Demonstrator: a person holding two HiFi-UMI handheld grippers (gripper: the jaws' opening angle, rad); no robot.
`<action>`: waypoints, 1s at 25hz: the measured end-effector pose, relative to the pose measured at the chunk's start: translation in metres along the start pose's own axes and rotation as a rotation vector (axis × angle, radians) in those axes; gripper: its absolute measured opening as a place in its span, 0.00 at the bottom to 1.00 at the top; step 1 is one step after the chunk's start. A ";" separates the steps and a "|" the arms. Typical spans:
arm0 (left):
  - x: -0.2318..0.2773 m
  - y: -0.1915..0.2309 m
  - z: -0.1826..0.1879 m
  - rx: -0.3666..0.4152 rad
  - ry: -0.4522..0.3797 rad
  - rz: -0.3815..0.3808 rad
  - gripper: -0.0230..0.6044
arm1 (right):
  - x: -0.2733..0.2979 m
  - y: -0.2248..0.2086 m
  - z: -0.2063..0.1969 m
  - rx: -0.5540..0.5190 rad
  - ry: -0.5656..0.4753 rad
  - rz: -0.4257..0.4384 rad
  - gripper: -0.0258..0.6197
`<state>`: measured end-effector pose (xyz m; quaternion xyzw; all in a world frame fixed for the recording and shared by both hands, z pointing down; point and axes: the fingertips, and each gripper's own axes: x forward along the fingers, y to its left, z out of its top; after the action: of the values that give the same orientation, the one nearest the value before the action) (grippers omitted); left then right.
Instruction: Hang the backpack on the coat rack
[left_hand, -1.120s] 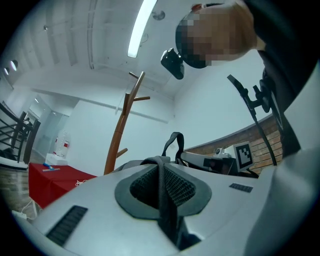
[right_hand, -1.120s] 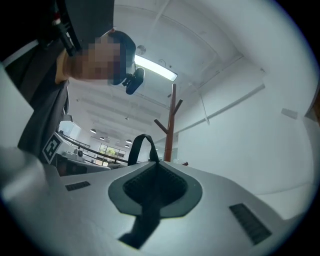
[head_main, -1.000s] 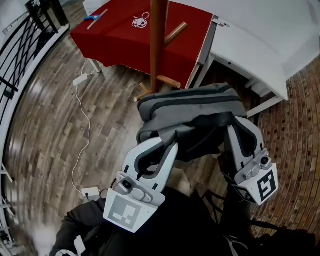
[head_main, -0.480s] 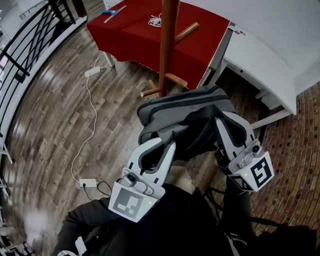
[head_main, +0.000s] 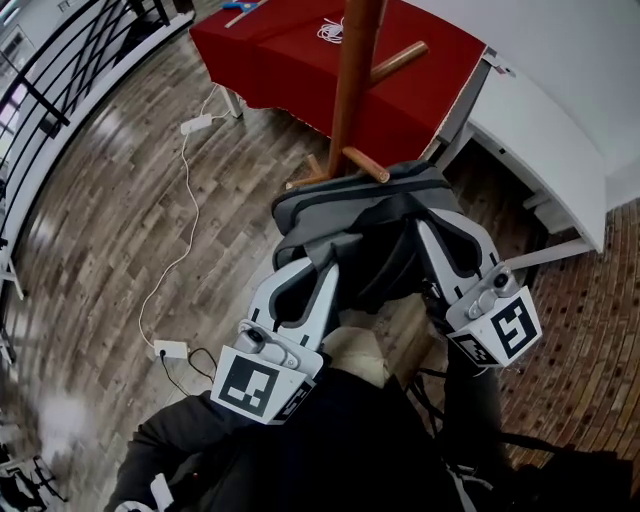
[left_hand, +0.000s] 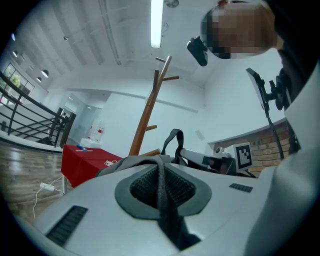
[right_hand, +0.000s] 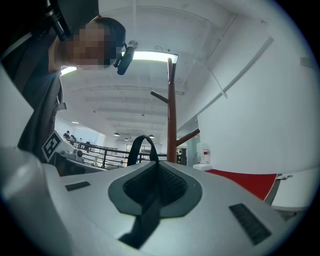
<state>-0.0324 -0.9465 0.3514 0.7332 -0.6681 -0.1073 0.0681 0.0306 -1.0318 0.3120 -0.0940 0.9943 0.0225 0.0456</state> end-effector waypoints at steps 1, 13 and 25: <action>0.004 0.004 -0.001 0.000 0.001 0.011 0.10 | 0.004 -0.004 -0.002 0.005 0.002 0.007 0.07; 0.034 0.025 -0.023 -0.003 0.031 0.063 0.10 | 0.038 -0.042 -0.034 0.070 0.062 0.080 0.07; 0.036 0.040 -0.058 0.027 0.056 0.082 0.11 | 0.048 -0.043 -0.078 0.142 0.095 0.097 0.07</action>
<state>-0.0539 -0.9887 0.4149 0.7086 -0.6968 -0.0750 0.0813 -0.0150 -1.0875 0.3839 -0.0433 0.9978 -0.0502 0.0037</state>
